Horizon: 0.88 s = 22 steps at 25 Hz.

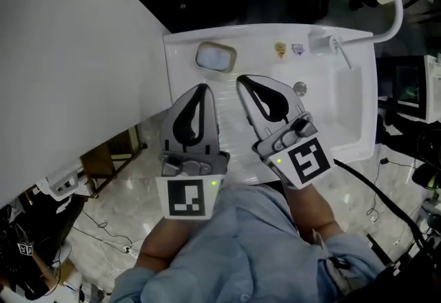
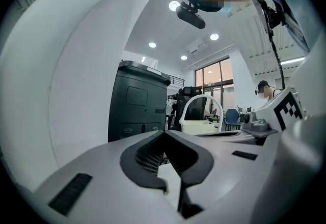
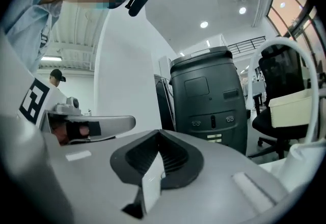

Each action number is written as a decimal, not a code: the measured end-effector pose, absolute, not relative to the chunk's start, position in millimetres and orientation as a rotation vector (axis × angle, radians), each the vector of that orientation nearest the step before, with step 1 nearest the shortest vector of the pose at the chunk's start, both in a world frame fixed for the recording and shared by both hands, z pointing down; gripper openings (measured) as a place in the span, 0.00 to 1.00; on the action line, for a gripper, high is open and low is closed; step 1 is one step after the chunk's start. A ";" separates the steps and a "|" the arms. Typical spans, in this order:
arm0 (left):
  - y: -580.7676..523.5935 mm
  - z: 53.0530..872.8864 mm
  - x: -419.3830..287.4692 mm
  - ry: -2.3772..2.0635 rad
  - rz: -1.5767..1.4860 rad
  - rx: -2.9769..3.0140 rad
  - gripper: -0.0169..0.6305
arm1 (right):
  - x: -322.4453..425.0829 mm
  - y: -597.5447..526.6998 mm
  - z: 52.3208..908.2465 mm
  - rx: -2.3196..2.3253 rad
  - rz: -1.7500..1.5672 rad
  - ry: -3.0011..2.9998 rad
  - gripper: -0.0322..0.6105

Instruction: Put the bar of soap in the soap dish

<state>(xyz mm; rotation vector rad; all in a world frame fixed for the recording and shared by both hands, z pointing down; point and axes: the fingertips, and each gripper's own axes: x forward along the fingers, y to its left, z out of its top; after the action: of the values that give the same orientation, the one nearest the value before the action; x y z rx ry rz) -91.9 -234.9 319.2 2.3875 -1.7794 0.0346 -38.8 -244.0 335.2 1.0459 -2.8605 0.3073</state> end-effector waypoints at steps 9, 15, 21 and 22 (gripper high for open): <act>-191.1 272.6 -92.6 -1.843 -0.031 2.437 0.03 | -34.0 -198.5 285.2 1.122 0.191 -2.878 0.05; -170.1 249.8 -99.1 -1.877 -0.102 2.476 0.03 | -39.7 -183.1 256.9 1.148 0.093 -2.911 0.05; -162.2 238.7 -99.5 -1.888 -0.137 2.502 0.03 | -41.2 -174.6 245.7 1.156 0.054 -2.913 0.05; -161.7 238.0 -98.9 -1.887 -0.140 2.503 0.03 | -40.9 -173.9 244.8 1.155 0.051 -2.915 0.05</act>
<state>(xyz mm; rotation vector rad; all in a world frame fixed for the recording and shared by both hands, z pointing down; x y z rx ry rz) -98.9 -161.7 238.0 2.5030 -1.8867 -0.1402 -40.9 -173.9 244.8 1.1554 -2.9148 0.0505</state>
